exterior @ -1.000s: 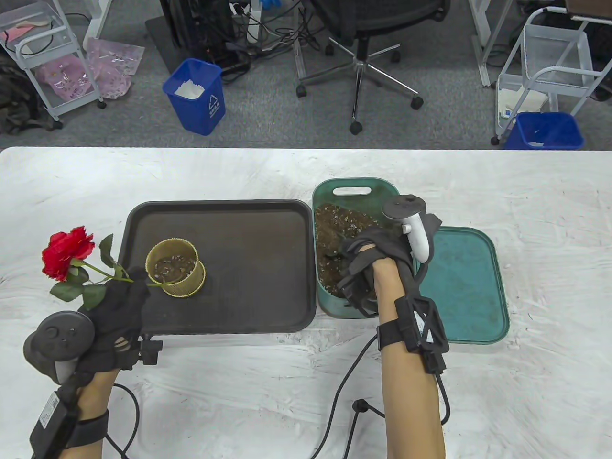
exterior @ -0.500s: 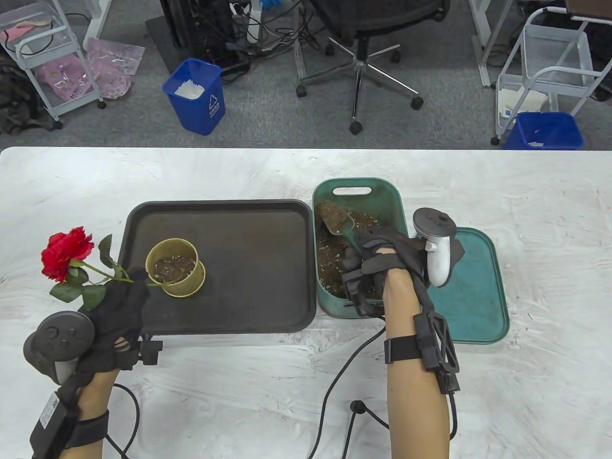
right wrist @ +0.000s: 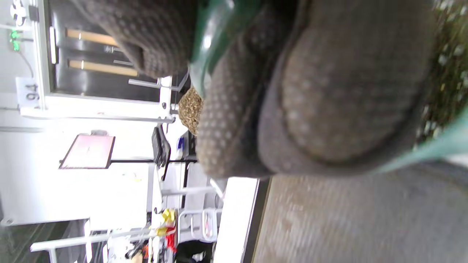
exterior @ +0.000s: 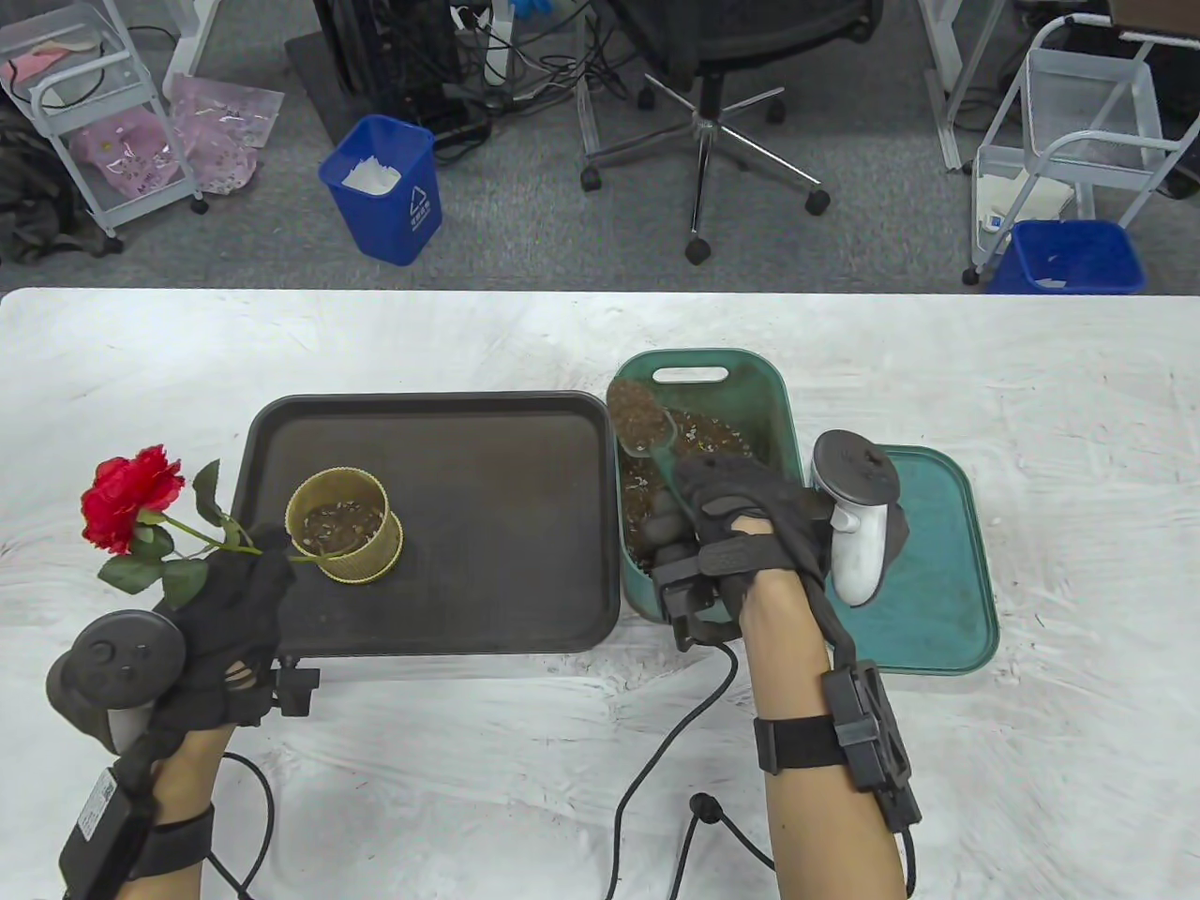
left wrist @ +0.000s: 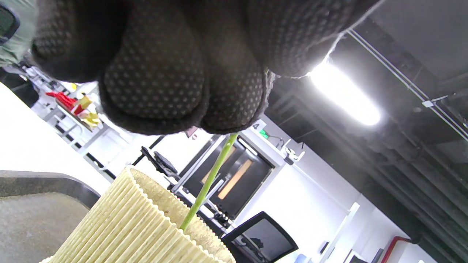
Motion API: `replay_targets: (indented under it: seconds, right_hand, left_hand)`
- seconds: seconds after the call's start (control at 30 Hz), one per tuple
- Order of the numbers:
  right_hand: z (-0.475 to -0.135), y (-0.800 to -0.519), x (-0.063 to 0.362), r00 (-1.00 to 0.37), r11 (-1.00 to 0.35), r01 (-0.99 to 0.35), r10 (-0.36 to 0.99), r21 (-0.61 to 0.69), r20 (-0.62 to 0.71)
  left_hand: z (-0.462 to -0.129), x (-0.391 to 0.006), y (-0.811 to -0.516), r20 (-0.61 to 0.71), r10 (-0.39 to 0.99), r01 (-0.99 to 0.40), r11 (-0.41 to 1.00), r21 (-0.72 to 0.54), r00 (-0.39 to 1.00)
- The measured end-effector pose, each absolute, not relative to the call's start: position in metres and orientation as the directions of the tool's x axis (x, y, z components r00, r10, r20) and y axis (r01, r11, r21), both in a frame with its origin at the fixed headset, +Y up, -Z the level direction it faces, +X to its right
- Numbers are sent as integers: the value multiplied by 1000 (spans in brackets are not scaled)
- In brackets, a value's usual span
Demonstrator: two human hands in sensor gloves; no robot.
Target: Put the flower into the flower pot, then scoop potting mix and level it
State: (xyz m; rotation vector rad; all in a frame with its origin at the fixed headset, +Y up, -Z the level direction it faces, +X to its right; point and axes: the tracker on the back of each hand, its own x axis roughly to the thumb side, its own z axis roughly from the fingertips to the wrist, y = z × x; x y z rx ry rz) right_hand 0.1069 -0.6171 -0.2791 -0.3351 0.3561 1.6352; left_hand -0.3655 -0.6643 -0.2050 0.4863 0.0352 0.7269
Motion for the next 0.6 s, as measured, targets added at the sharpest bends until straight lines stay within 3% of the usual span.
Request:
replay_targets:
  seconds: [0.23, 0.6]
  right_hand:
    - [-268, -622, 37, -56, 14, -986, 911, 167, -408]
    - [-253, -678, -76, 79, 220, -946, 869, 239, -488]
  left_hand:
    - [-205, -365, -664, 135, 646, -630, 641, 438, 751]
    - [-205, -364, -665, 141, 644, -631, 643, 433, 752]
